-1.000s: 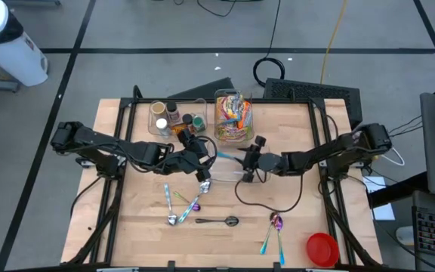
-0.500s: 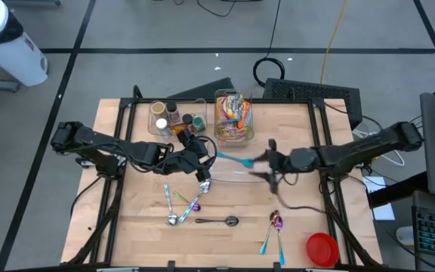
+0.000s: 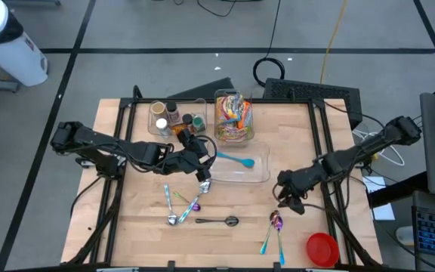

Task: Pick & Place Food Item
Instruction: Put the bottom left purple spoon into the bottom transparent container

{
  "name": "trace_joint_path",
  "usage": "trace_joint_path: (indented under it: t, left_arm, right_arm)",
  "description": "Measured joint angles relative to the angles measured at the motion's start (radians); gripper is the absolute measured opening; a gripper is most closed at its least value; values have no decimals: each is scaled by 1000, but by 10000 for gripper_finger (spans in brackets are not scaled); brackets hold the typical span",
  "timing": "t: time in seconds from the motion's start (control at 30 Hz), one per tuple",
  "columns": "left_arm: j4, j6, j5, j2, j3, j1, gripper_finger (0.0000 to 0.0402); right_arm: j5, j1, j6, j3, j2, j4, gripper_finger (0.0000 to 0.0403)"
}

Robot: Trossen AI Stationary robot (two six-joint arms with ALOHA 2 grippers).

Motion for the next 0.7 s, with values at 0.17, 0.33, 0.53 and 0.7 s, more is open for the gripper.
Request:
trace_joint_path:
  t: [0.17, 0.33, 0.53, 0.7]
  left_arm:
    - [1, -3, 0, 0, 0, 0, 299]
    - [2, -8, 0, 0, 0, 0, 299]
    - [2, -13, 2, 0, 0, 0, 299]
    - [1, -15, 2, 0, 0, 0, 299]
  right_arm:
    - [-5, 41, 130, -58, 70, 27, 160]
    - [-33, 44, 176, -118, 138, 162, 161]
    - [-77, 43, 169, -144, 222, 228, 160]
    - [-79, 43, 147, -145, 291, 279, 151]
